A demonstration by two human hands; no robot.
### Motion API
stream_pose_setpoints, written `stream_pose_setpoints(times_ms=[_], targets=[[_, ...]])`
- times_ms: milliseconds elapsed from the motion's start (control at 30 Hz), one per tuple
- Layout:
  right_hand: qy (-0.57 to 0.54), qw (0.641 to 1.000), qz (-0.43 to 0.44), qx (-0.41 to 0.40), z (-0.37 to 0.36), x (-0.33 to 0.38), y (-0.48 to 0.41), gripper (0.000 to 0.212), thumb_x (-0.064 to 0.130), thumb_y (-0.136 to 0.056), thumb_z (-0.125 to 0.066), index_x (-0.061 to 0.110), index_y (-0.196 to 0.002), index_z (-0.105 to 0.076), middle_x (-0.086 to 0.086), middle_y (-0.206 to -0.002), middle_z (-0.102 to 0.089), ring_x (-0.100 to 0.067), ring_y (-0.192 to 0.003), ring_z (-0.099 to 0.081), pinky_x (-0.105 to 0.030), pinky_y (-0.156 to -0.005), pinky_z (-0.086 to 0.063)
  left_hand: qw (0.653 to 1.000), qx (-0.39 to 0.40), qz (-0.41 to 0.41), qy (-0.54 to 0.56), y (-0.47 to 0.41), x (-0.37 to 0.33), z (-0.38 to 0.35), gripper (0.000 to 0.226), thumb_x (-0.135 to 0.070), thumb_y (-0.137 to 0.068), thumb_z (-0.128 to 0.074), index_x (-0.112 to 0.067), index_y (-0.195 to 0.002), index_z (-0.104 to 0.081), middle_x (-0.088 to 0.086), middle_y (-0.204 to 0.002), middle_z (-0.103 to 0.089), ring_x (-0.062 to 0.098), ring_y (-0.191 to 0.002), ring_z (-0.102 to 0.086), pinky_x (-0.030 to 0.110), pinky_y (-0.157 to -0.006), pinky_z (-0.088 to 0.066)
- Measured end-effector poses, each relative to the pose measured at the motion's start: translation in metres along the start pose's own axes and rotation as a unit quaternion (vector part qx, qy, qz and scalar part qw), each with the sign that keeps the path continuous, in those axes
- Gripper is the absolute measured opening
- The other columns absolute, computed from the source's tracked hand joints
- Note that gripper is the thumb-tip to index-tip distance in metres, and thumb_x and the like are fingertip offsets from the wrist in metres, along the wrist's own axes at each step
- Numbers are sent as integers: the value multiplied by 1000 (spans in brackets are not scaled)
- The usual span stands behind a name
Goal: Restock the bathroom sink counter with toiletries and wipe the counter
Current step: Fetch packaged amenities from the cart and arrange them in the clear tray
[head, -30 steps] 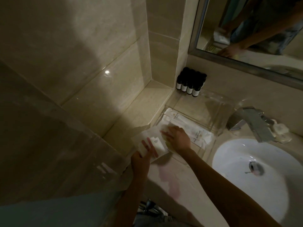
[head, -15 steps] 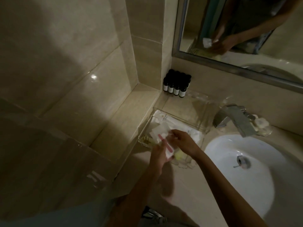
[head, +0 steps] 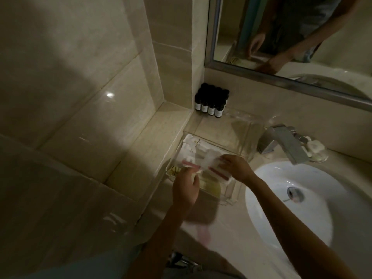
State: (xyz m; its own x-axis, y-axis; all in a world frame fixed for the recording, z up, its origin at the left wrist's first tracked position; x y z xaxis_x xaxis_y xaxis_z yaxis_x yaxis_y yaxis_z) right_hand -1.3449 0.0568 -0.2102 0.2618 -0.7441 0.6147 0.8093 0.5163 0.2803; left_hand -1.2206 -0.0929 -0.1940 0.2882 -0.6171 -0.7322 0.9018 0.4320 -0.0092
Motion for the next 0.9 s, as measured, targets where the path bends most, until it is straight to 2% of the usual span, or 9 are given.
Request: stream_pose_setpoints(times_ms=[100, 200, 267, 367, 433, 567, 667, 733, 900], targets=[[19, 999, -13, 36, -16, -3, 2, 34, 16, -97, -51, 10, -131, -54, -10, -122, -64, -20, -106, -63, -23, -85, -47, 998, 14, -43, -51, -9, 2, -7, 31, -6, -86, -63, -13, -116, -64, 5, -122, -64, 20, -121, -54, 25, -103, -41], [73, 997, -5, 31, -27, 0, 6, 38, 15, -99, -45, 15, -137, -48, -10, -120, -64, -22, -104, -62, -26, -85, -48, 990, 86, -71, -86, -15, -3, -22, 51, -7, -88, -62, -12, -137, -49, 6, -139, -52, 22, -133, -43, 31, -111, -35], [95, 995, -4, 20, -32, 4, 11, 34, 23, -98, -47, 17, -132, -52, -7, -118, -64, -22, -102, -62, -28, -83, -48, 981, 130, -86, -115, -17, -5, -32, 60, -10, -91, -59, -16, -146, -37, 3, -151, -39, 20, -140, -34, 34, -113, -33], [122, 993, 1, -6, -39, 7, 18, 39, 44, -93, -53, 22, -125, -58, -3, -114, -66, -21, -98, -63, -27, -78, -47, 973, 169, -78, -139, -19, -2, -42, 66, -17, -92, -58, -20, -150, -26, 5, -147, -44, 22, -132, -45, 32, -106, -39], [133, 991, 3, -23, -46, 9, 24, 37, 47, -95, -49, 27, -125, -58, -1, -118, -65, -20, -101, -63, -28, -80, -48, 969, 182, -59, -157, -20, 0, -45, 67, -21, -94, -56, -19, -151, -23, 7, -144, -47, 23, -128, -49, 32, -104, -40], [102, 989, 8, -102, -54, 7, 34, 30, 36, -98, -47, 27, -125, -58, -2, -127, -61, -20, -110, -60, -29, -89, -48, 972, 151, -59, -172, -23, -3, -45, 58, -22, -96, -53, -19, -149, -29, 6, -148, -42, 21, -132, -45, 33, -107, -40], [104, 984, 1, -148, -47, -2, 32, 38, 48, -94, -49, 27, -123, -60, -1, -110, -69, -18, -93, -66, -25, -74, -49, 971, 144, -67, -179, -29, -4, -45, 46, -24, -97, -51, -20, -142, -42, 2, -150, -38, 19, -138, -36, 35, -109, -37], [90, 982, -3, -169, -42, -8, 30, 45, 54, -89, -53, 23, -121, -62, -2, -100, -71, -20, -82, -68, -28, -70, -54, 969, 146, -69, -188, -32, -3, -47, 42, -25, -97, -51, -20, -138, -48, 3, -148, -43, 19, -137, -38, 35, -109, -34], [94, 973, 26, -209, -38, -7, 28, 37, 36, -80, -75, 19, -111, -66, -3, -104, -68, -22, -84, -65, -32, -66, -55, 960, 162, -74, -216, -36, -1, -50, 45, -23, -95, -53, -19, -140, -45, 5, -149, -40, 21, -139, -33, 37, -114, -26]])
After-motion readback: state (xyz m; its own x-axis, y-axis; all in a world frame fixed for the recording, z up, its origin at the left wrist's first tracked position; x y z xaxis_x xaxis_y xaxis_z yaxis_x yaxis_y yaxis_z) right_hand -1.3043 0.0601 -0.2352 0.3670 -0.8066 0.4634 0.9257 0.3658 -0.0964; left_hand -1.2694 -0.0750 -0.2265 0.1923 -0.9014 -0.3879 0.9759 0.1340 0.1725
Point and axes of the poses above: each hand's wrist, its own y-axis away from the middle knuckle, its own z-axis out of the back of the hand, x = y × z, the point moved 6 cm from there along -y, towards the middle knuckle
